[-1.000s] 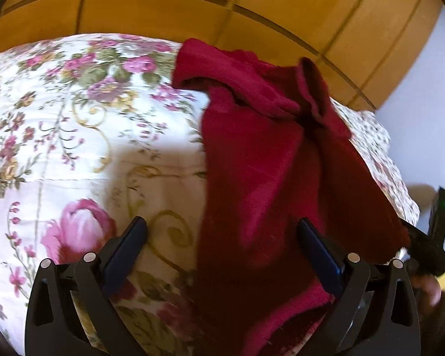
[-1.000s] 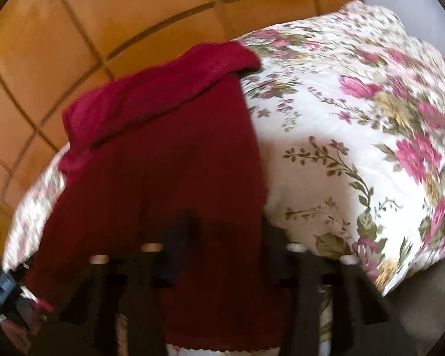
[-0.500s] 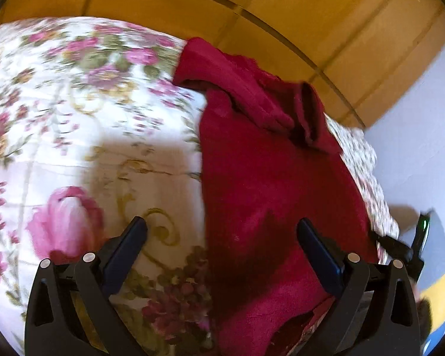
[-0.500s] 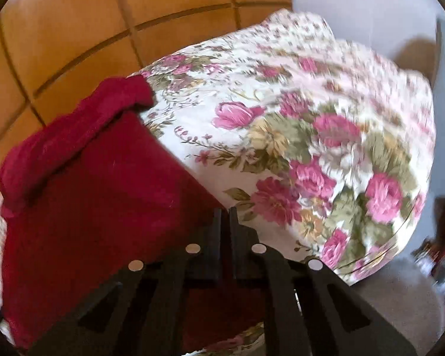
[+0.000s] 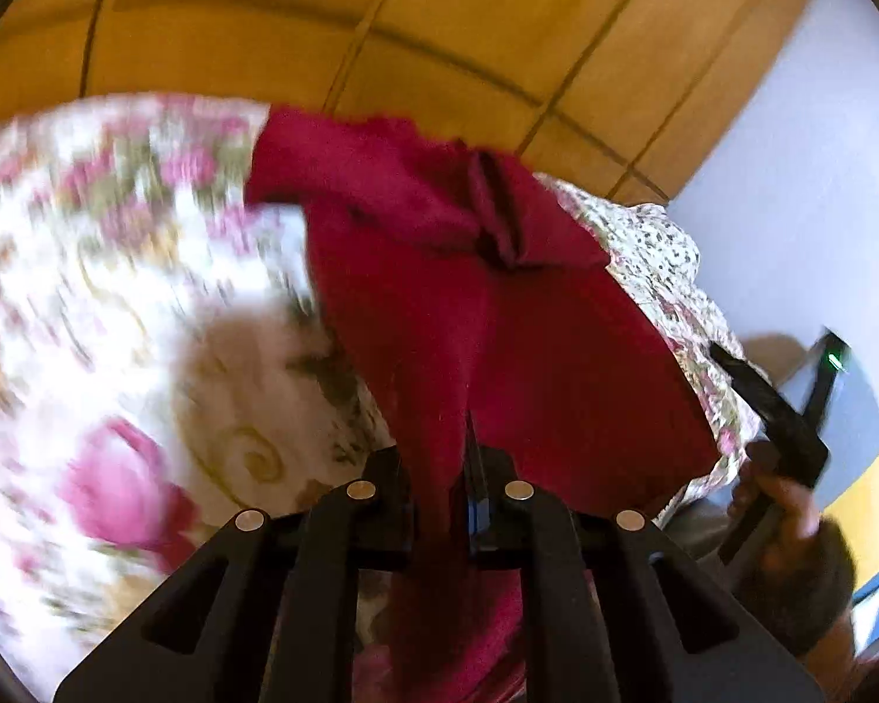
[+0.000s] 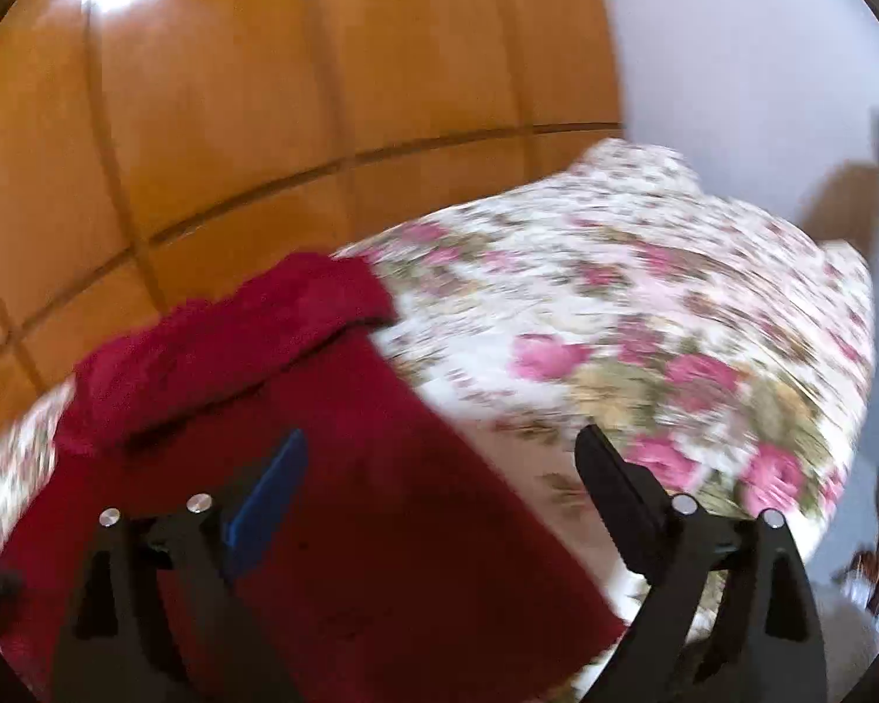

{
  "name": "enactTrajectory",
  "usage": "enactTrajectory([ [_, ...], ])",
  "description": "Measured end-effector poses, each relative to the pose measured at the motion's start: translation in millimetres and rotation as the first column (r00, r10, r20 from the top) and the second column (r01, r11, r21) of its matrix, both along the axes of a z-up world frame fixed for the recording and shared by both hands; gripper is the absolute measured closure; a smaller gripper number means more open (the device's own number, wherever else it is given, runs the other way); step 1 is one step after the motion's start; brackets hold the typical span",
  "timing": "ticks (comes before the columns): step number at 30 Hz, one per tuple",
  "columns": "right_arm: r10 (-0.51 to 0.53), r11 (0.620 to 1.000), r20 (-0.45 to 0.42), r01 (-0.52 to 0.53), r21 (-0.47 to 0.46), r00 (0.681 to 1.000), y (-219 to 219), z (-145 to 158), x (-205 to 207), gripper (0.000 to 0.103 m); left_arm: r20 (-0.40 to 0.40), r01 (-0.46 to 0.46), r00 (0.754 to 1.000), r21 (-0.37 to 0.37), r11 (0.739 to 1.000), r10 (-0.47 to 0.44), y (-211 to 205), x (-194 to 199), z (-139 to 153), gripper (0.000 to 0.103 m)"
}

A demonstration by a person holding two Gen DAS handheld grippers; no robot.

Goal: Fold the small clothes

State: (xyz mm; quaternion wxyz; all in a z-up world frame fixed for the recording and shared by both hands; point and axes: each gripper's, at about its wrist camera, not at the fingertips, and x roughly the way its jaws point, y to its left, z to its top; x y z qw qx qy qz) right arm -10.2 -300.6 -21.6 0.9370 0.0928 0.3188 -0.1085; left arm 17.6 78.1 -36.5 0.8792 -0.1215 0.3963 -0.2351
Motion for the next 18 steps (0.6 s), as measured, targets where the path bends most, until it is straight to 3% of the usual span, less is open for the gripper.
enactTrajectory([
  [3, 0.043, 0.999, -0.133, -0.046, -0.019, 0.990, 12, -23, 19, 0.011, 0.040, 0.002, 0.999, 0.086, 0.996, -0.005, 5, -11, 8, 0.093],
  [5, 0.036, 0.999, -0.218, -0.042, -0.023, 0.975, 14, -39, 24, 0.010, 0.006, -0.008, 1.000, 0.166, 0.986, 0.007, 6, -10, -7, 0.093],
  [7, 0.031, 1.000, -0.220, -0.032, 0.001, 0.975, 12, -45, 22, 0.008, -0.039, -0.040, 0.998, 0.219, 0.975, 0.050, 12, -6, -20, 0.091],
  [9, 0.038, 0.999, -0.216, -0.035, 0.018, 0.976, 9, -44, 18, 0.004, -0.068, -0.102, 0.991, 0.125, 0.987, 0.111, 28, -3, -19, 0.067],
  [10, 0.036, 0.999, -0.215, -0.032, 0.023, 0.976, 8, -47, 15, 0.003, -0.063, -0.140, 0.988, 0.059, 0.988, 0.143, 37, -1, -16, 0.041],
  [11, 0.034, 0.999, -0.217, -0.027, 0.035, 0.976, 5, -50, 15, 0.003, -0.029, -0.196, 0.980, -0.009, 0.981, 0.196, 45, -1, -8, 0.021],
  [13, 0.025, 0.999, -0.215, -0.015, 0.051, 0.976, 3, -52, 15, 0.002, 0.064, -0.243, 0.967, -0.038, 0.969, 0.245, 41, 7, 11, 0.019],
  [15, 0.019, 0.999, -0.216, -0.011, 0.037, 0.976, 6, -54, 16, 0.002, 0.135, -0.205, 0.970, -0.004, 0.979, 0.204, 24, 18, 23, 0.019],
  [18, 0.017, 1.000, -0.213, -0.011, 0.028, 0.977, 9, -53, 13, 0.002, 0.239, -0.121, 0.968, 0.153, 0.981, 0.082, -20, 40, 29, 0.019],
])
